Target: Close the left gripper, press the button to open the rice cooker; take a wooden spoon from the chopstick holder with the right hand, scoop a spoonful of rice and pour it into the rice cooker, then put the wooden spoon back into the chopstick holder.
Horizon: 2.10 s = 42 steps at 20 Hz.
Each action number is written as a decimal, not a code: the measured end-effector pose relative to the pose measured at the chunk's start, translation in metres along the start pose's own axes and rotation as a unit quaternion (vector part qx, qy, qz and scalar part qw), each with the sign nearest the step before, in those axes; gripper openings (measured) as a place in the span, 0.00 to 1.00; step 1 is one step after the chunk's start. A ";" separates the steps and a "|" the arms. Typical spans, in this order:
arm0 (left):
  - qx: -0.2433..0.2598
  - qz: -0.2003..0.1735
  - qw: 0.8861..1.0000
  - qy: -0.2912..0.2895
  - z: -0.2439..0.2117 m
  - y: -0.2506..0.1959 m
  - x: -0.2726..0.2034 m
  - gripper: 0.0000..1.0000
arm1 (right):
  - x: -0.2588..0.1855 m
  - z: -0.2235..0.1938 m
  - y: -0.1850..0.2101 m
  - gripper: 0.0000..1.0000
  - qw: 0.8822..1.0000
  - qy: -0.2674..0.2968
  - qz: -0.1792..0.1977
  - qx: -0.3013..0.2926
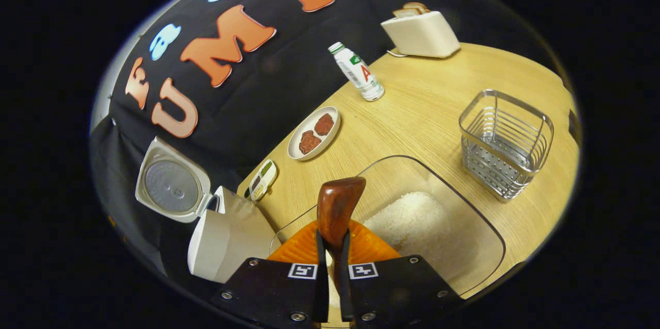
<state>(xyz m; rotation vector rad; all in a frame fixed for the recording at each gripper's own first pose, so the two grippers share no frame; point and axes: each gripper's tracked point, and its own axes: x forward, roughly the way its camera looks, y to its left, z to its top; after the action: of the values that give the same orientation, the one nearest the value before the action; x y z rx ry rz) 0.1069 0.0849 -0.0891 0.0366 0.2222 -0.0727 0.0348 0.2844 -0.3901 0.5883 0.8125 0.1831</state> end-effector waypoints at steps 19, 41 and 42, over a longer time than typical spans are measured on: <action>-0.010 -0.025 1.000 -0.008 0.004 -0.018 -0.013 1.00 | -0.056 0.059 0.004 0.08 0.980 -0.049 0.024 0.191; -0.021 -0.055 0.998 0.002 -0.007 -0.015 -0.026 1.00 | -0.048 0.101 0.204 0.08 0.978 -0.061 0.123 0.156; -0.021 -0.055 0.998 0.005 -0.010 -0.014 -0.026 1.00 | -0.046 0.101 0.215 0.08 0.978 -0.061 0.128 0.150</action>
<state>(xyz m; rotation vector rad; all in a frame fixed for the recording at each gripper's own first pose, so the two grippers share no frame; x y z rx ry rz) 0.0787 0.0736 -0.0934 -0.0180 0.2348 -0.1765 0.0908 0.4022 -0.1867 0.9819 0.6481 0.2590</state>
